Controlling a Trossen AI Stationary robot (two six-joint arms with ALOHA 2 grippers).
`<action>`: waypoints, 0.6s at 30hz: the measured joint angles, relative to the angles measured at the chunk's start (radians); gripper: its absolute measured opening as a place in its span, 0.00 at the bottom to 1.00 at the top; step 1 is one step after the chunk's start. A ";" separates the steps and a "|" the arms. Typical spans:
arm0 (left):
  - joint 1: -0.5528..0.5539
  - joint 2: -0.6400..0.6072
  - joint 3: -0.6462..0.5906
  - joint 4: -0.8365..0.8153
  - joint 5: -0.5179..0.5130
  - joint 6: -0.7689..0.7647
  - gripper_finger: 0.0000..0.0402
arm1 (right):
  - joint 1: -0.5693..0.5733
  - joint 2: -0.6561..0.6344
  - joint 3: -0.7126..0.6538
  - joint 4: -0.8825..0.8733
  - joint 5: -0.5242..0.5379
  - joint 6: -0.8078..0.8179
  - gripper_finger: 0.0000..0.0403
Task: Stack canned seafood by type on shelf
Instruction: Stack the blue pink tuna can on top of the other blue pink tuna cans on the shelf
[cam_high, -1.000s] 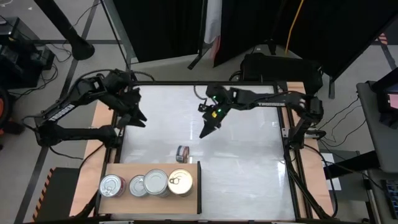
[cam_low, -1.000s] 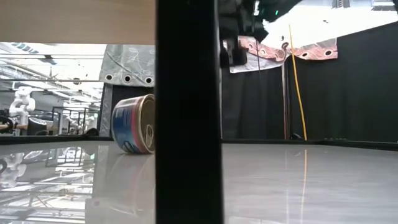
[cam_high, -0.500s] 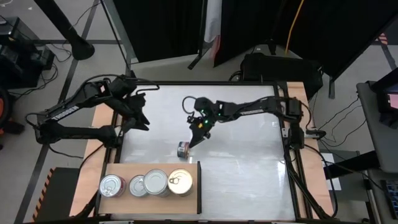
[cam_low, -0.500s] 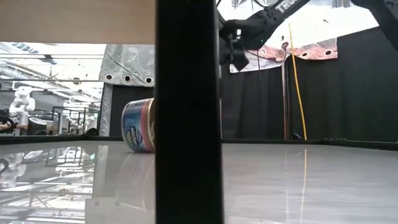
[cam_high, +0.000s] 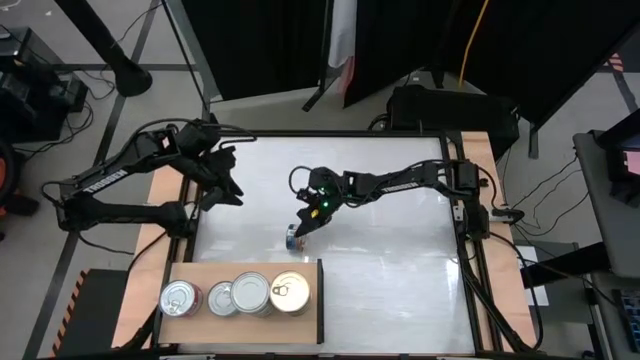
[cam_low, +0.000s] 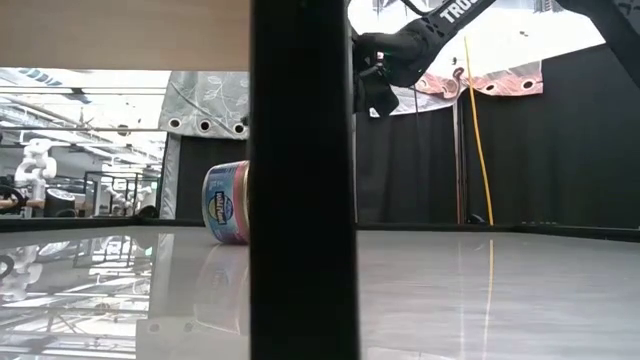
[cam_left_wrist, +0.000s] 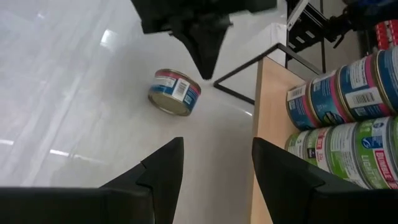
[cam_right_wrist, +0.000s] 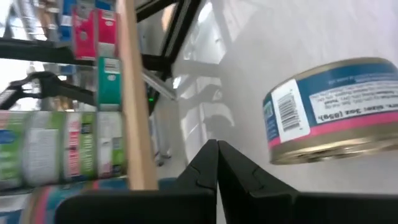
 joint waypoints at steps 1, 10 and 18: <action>0.000 0.000 0.000 0.003 -0.003 -0.003 0.48 | 0.006 0.000 0.000 -0.004 0.018 -0.008 0.00; 0.000 0.000 0.000 0.016 -0.017 -0.031 0.48 | 0.020 0.000 0.000 -0.034 0.185 -0.046 0.00; 0.000 0.000 0.000 0.015 -0.017 -0.031 0.48 | 0.010 0.007 0.000 -0.089 0.193 -0.084 0.00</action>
